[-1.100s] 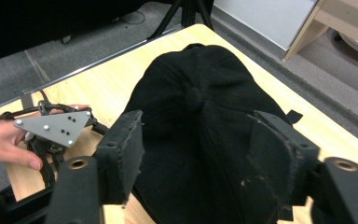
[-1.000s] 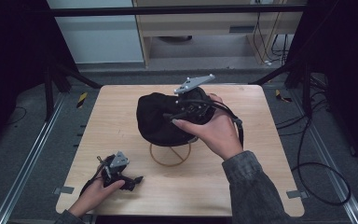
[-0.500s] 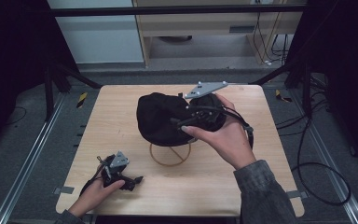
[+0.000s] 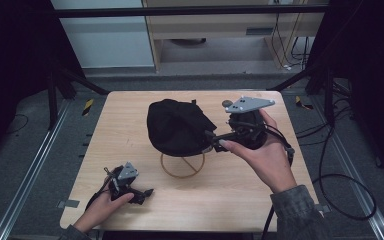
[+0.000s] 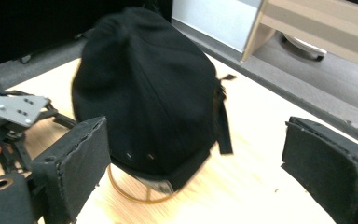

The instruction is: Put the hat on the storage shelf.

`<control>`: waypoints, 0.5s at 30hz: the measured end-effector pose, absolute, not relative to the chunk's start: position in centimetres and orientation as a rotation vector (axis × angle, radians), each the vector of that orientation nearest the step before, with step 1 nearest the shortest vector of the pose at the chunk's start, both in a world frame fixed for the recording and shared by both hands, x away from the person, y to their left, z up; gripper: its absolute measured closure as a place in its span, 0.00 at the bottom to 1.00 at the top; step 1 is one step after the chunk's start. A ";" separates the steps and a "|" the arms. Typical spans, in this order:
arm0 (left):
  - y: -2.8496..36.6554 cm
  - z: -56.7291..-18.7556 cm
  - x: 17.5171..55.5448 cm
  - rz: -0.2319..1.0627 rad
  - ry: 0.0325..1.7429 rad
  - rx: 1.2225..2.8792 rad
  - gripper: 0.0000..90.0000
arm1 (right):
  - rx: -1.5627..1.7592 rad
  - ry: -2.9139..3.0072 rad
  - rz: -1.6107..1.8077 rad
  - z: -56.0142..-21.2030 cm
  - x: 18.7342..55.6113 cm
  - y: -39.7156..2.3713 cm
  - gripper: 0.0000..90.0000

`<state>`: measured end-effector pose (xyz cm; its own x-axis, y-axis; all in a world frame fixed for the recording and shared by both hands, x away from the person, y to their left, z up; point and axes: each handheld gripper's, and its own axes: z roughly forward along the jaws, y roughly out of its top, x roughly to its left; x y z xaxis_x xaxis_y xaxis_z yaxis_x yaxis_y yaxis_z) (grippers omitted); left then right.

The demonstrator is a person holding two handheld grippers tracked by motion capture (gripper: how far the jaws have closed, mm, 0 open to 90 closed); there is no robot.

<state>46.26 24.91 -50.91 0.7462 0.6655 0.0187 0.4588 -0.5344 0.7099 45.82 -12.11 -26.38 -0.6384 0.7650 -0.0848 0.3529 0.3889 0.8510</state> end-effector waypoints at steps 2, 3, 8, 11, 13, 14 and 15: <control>24.9 -50.9 46.2 0.375 0.841 2.231 0.00 | 0.975 2.168 1.171 -26.9 45.7 -12.8 0.08; 24.9 -50.9 46.2 0.376 0.841 2.231 0.00 | 0.986 2.166 1.169 -27.2 45.5 -13.1 0.08; 24.9 -50.9 46.2 0.375 0.840 2.231 0.00 | 1.016 2.143 1.173 -28.6 45.0 -14.5 0.08; 24.9 -50.9 46.2 0.375 0.840 2.236 0.00 | 1.035 2.133 1.174 -30.2 44.3 -15.3 0.08; 24.9 -50.9 46.2 0.375 0.840 2.236 0.00 | 1.043 2.136 1.168 -30.7 44.2 -15.5 0.08; 24.9 -50.9 46.2 0.374 0.840 2.235 0.00 | 1.049 2.143 1.153 -31.3 44.0 -15.8 0.07; 24.9 -50.9 46.2 0.375 0.840 2.236 0.00 | 1.057 2.146 1.152 -31.6 43.9 -15.9 0.07</control>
